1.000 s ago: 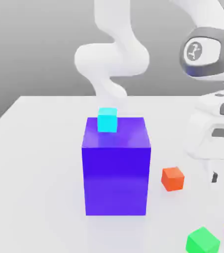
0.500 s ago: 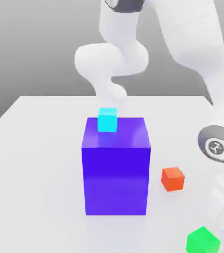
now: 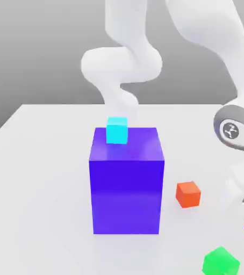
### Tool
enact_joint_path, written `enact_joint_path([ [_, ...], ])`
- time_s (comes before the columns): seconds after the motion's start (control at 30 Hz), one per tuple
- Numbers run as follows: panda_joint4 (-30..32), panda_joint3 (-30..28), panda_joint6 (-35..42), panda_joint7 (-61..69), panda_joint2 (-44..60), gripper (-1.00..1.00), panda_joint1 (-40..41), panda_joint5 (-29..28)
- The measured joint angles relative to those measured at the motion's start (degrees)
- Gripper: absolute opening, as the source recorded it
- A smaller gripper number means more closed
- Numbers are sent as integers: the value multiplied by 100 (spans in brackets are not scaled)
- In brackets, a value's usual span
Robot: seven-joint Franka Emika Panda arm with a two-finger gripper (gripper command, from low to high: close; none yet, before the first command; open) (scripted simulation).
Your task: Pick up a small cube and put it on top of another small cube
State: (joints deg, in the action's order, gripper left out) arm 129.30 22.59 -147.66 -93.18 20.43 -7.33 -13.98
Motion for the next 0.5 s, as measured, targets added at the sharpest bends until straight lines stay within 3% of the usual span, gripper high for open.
enact_joint_path([
  [0.23, 113, -445, 221, -1439, -449, -100, 203, 550],
  [0.37, 76, -745, -329, -1861, 143, -100, 45, 260],
  [0.4, 68, -802, -443, -1917, 273, 100, 1, 191],
  [0.5, 68, -802, -443, -1917, 273, 100, 1, 191],
])
